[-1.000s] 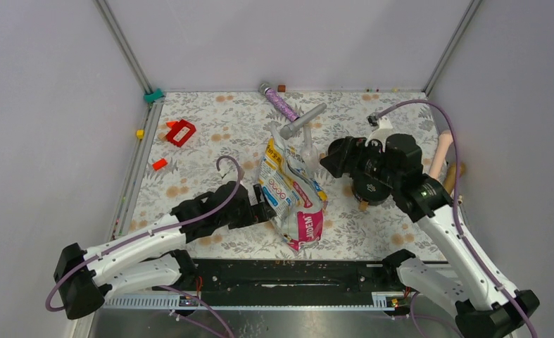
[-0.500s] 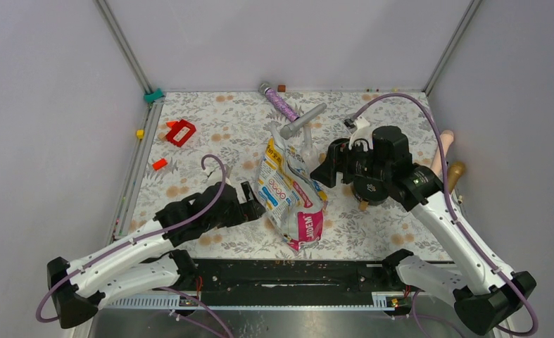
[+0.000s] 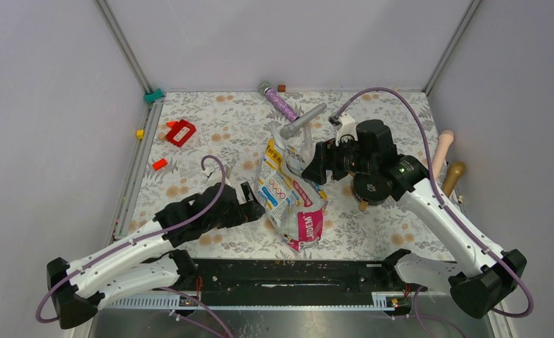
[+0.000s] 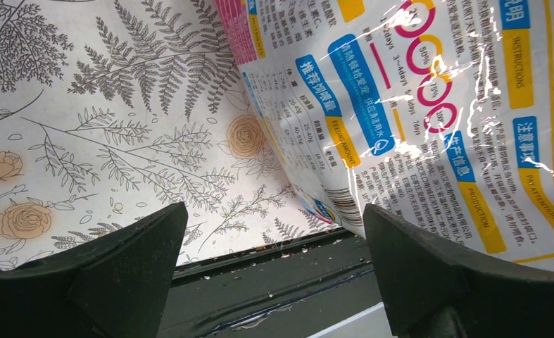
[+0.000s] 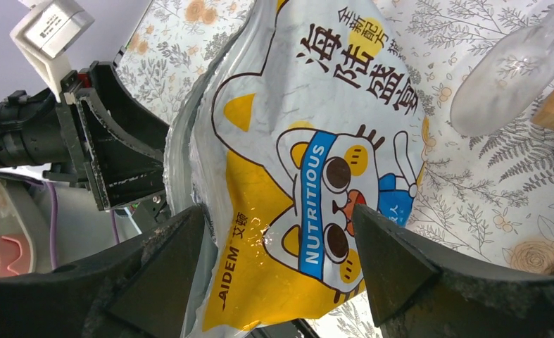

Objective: Serve the pet food

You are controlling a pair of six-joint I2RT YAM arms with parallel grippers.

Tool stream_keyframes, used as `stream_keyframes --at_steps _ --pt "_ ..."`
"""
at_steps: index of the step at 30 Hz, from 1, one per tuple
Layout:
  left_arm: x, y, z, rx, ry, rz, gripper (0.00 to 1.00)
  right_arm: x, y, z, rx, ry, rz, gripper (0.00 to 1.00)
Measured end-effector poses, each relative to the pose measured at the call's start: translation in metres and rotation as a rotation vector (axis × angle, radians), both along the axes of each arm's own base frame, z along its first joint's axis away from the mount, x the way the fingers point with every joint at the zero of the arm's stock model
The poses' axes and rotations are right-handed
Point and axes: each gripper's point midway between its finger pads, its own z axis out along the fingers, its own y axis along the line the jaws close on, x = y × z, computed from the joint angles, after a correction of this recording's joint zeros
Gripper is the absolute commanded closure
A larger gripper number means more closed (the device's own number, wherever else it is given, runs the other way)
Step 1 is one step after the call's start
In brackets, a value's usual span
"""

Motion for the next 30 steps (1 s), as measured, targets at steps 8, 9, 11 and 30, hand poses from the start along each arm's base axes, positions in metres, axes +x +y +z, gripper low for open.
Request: stream_keyframes --at_steps 8,9,11,30 --pt "-0.003 0.002 -0.009 0.01 0.017 -0.002 0.01 0.007 0.0 0.002 -0.012 -0.012 -0.022 0.17" --pt "-0.004 0.003 -0.01 0.011 0.018 -0.002 0.01 0.006 0.001 0.001 -0.012 -0.012 -0.02 0.17" --pt "-0.004 0.003 -0.011 0.014 0.021 -0.001 0.02 0.005 0.002 0.001 -0.014 -0.014 -0.012 0.18" --pt "-0.005 0.001 -0.011 0.009 0.027 -0.009 0.02 -0.019 -0.012 -0.013 -0.114 -0.072 0.013 0.22"
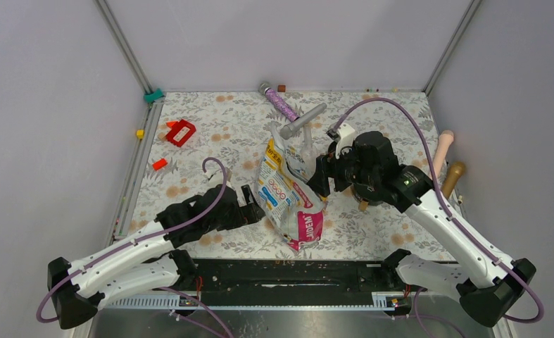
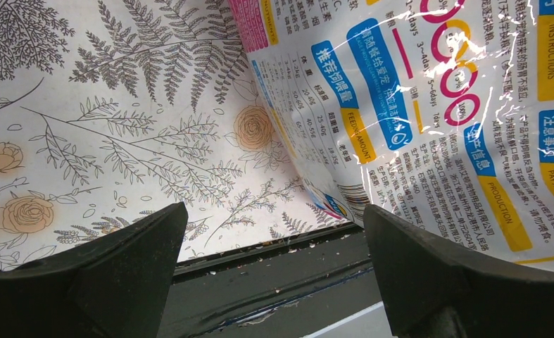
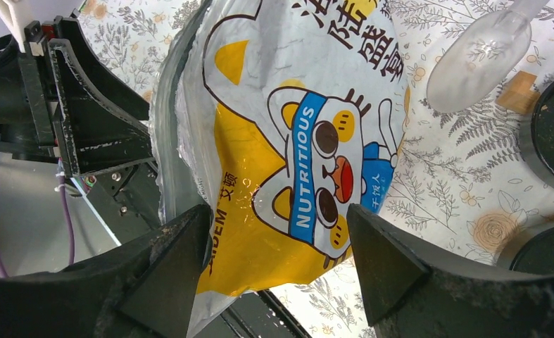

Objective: Serve the pet food

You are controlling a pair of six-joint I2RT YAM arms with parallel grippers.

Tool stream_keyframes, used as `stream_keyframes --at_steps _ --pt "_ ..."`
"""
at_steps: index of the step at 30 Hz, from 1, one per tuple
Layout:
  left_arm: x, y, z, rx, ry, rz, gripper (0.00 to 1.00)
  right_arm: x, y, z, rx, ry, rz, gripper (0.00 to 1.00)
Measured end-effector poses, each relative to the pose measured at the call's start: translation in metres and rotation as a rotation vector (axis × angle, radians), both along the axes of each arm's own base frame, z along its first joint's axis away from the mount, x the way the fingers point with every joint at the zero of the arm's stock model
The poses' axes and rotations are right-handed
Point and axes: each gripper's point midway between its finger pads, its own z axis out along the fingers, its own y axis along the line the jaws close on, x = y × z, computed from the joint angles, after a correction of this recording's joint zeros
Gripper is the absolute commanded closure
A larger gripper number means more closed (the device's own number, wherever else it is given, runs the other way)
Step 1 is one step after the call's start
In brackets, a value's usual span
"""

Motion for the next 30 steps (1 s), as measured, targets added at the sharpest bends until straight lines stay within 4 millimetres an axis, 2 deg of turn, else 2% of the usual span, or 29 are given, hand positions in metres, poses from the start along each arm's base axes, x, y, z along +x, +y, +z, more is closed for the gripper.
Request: stream_keyframes --at_steps 6,11,15,23,25,26,28,30 --pt "0.0 0.0 -0.001 0.002 0.002 0.0 0.01 0.001 0.001 -0.002 -0.018 -0.006 -0.009 0.24" --pt "0.0 0.0 -0.002 0.007 0.005 0.0 0.01 0.0 0.008 -0.012 -0.053 0.014 -0.001 0.24" --pt "0.0 0.0 -0.004 0.014 0.01 0.001 0.01 0.001 0.014 -0.012 -0.064 0.014 0.008 0.25" --pt "-0.001 0.001 -0.005 0.018 0.014 0.001 0.01 0.013 0.024 -0.013 -0.104 0.001 -0.023 0.28" --pt "-0.001 0.002 -0.004 0.021 0.015 0.001 0.01 0.016 0.026 -0.015 -0.116 0.002 -0.034 0.33" --pt "-0.001 0.003 -0.004 0.025 0.015 0.003 0.01 0.017 0.026 -0.016 -0.12 0.004 -0.037 0.39" --pt "0.0 0.004 0.004 0.033 0.009 0.008 0.01 0.017 0.027 -0.018 -0.123 0.009 -0.046 0.58" --pt "0.004 0.003 0.02 0.031 -0.011 0.011 0.02 0.016 0.029 -0.015 -0.108 0.006 -0.05 0.72"
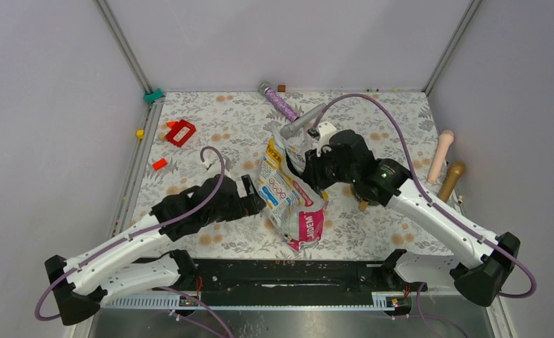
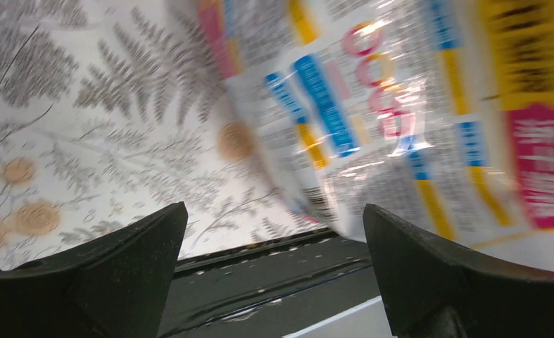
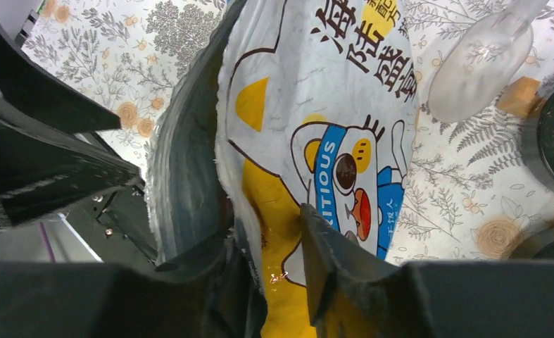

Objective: Serve the pet food

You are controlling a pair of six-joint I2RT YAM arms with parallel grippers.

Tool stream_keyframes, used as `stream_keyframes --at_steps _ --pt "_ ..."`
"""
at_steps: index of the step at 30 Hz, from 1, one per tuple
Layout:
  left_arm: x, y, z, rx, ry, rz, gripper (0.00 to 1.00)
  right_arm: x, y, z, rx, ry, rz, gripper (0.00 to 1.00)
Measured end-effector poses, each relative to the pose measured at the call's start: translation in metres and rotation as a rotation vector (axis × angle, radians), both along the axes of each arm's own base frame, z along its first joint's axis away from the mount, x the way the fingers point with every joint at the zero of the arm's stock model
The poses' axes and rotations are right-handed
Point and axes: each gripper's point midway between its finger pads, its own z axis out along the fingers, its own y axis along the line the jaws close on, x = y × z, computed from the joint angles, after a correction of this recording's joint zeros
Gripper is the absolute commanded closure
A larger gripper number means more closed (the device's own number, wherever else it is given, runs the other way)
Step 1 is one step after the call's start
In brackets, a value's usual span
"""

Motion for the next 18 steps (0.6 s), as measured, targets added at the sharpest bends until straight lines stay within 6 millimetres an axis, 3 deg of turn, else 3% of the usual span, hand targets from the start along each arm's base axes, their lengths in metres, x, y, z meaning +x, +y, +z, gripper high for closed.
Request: stream_keyframes --at_steps 5,9,13,18 --pt "0.022 -0.022 0.066 -0.073 -0.115 -0.019 0.01 -0.002 -0.007 0.007 0.064 -0.027 -0.074 0.97" --pt "0.04 -0.043 0.105 -0.116 -0.185 -0.035 0.01 -0.003 -0.017 0.008 0.138 -0.023 -0.178 1.0" --pt "0.054 -0.063 0.119 -0.126 -0.203 -0.047 0.01 -0.007 -0.022 0.007 0.212 -0.002 -0.245 1.0" --pt "0.067 -0.085 0.123 -0.116 -0.187 -0.062 0.01 -0.011 -0.025 0.008 0.242 0.014 -0.272 1.0"
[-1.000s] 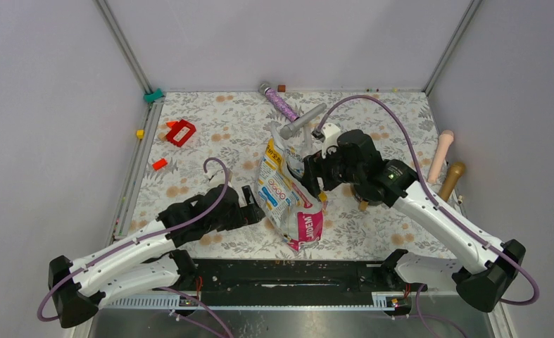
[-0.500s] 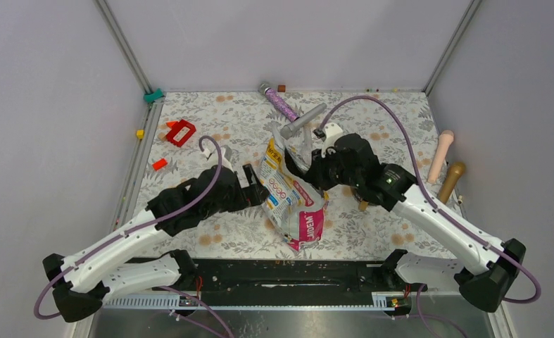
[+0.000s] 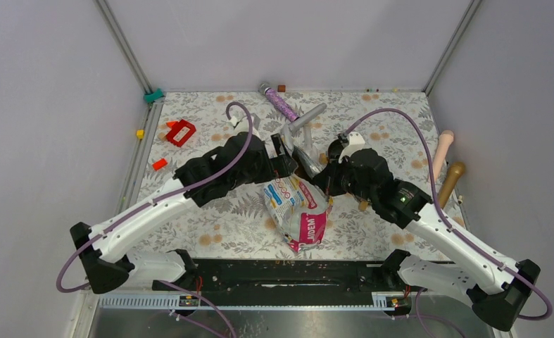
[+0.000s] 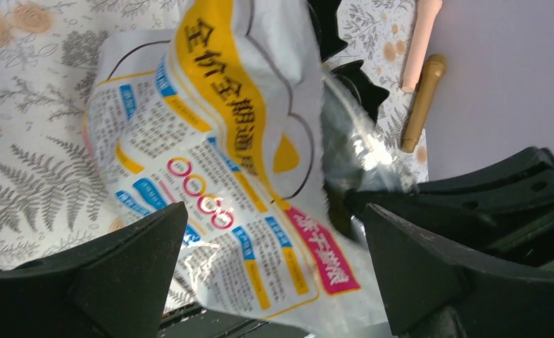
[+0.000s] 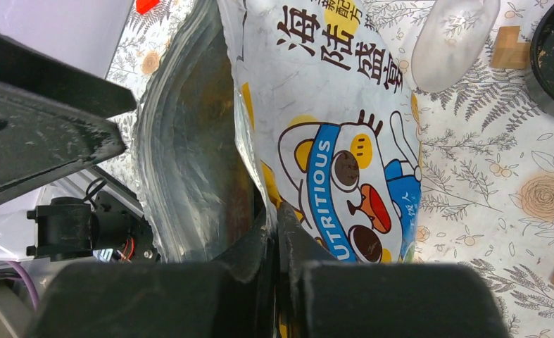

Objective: Serve the pet food

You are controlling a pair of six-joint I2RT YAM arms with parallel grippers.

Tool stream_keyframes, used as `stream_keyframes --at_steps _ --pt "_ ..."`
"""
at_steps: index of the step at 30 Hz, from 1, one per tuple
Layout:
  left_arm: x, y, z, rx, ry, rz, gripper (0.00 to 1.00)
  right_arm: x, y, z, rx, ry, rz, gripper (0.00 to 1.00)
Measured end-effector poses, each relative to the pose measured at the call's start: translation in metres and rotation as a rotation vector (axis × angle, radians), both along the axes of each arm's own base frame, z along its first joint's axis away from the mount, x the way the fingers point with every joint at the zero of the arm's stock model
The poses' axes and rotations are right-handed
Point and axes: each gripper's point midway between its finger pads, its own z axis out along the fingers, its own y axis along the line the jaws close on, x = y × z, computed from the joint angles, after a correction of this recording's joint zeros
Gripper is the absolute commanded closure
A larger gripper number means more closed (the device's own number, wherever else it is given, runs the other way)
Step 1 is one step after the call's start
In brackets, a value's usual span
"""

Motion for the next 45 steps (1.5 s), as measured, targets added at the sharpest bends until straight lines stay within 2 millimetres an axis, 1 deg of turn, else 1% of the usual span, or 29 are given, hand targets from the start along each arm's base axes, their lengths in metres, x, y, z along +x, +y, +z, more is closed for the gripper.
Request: stream_keyframes --at_steps 4,6,10,11,12,13,14,16,17,18,19,20,24,26,28,30,31,33,38,42,45 --pt "0.009 -0.016 0.0 0.015 0.009 -0.016 0.01 0.0 0.0 0.0 0.005 0.004 -0.003 1.0" --pt "0.014 -0.022 -0.004 0.031 0.018 -0.019 0.01 0.0 0.0 0.0 0.005 0.004 -0.003 1.0" --pt "0.016 -0.033 -0.024 0.091 0.056 -0.032 0.02 -0.001 0.0 0.0 0.006 0.003 -0.003 1.0" --pt "0.016 -0.036 -0.029 0.105 0.067 -0.037 0.04 0.0 0.0 0.0 0.006 0.002 -0.003 1.0" --pt "0.015 -0.04 -0.033 0.119 0.077 -0.044 0.08 0.0 0.0 0.0 0.005 0.002 -0.003 1.0" --pt "0.015 -0.043 -0.036 0.13 0.083 -0.048 0.14 0.0 0.0 0.0 0.003 0.001 -0.003 1.0" --pt "0.014 -0.046 -0.039 0.146 0.092 -0.053 0.24 0.0 0.0 -0.001 0.002 -0.001 -0.003 1.0" --pt "0.014 -0.051 -0.043 0.175 0.104 -0.055 0.55 0.001 -0.001 0.0 0.0 -0.006 -0.007 1.0" --pt "0.014 -0.053 -0.044 0.191 0.104 -0.052 0.69 0.001 -0.001 0.0 -0.003 -0.009 -0.006 1.0" --pt "0.015 -0.054 -0.045 0.216 0.103 -0.048 0.86 0.001 -0.001 0.0 -0.005 -0.011 -0.004 1.0" --pt "0.016 -0.052 -0.048 0.251 0.1 -0.041 0.97 0.001 -0.002 -0.001 -0.008 -0.013 -0.003 1.0" --pt "0.017 -0.049 -0.049 0.28 0.1 -0.027 1.0 0.002 -0.002 -0.001 -0.013 -0.016 -0.002 1.0" --pt "0.015 -0.034 -0.05 0.376 0.076 0.025 1.0 0.007 -0.009 -0.001 -0.048 -0.048 -0.033 1.0" --pt "0.011 -0.024 -0.046 0.406 0.059 0.039 1.0 0.012 -0.022 0.002 -0.085 -0.078 -0.085 1.0" --pt "0.006 -0.011 -0.041 0.41 0.048 0.053 1.0 0.018 -0.038 0.007 -0.125 -0.113 -0.161 1.0" --pt "-0.004 0.003 -0.033 0.373 0.039 0.065 1.0 0.022 -0.052 0.011 -0.161 -0.134 -0.226 1.0" --pt "-0.009 0.007 -0.028 0.343 0.03 0.07 1.0 0.022 -0.053 0.011 -0.17 -0.141 -0.238 1.0" --pt "-0.016 0.015 -0.021 0.288 0.024 0.084 1.0 0.022 -0.053 0.013 -0.177 -0.153 -0.248 1.0" --pt "-0.033 0.033 -0.012 0.185 0.027 0.108 1.0 0.02 -0.045 0.018 -0.159 -0.167 -0.227 1.0" --pt "-0.039 0.046 -0.002 0.149 0.015 0.114 1.0 0.017 -0.04 0.02 -0.155 -0.171 -0.189 1.0" --pt "-0.044 0.056 0.002 0.141 0.008 0.12 1.0 0.014 -0.033 0.021 -0.145 -0.177 -0.137 1.0"
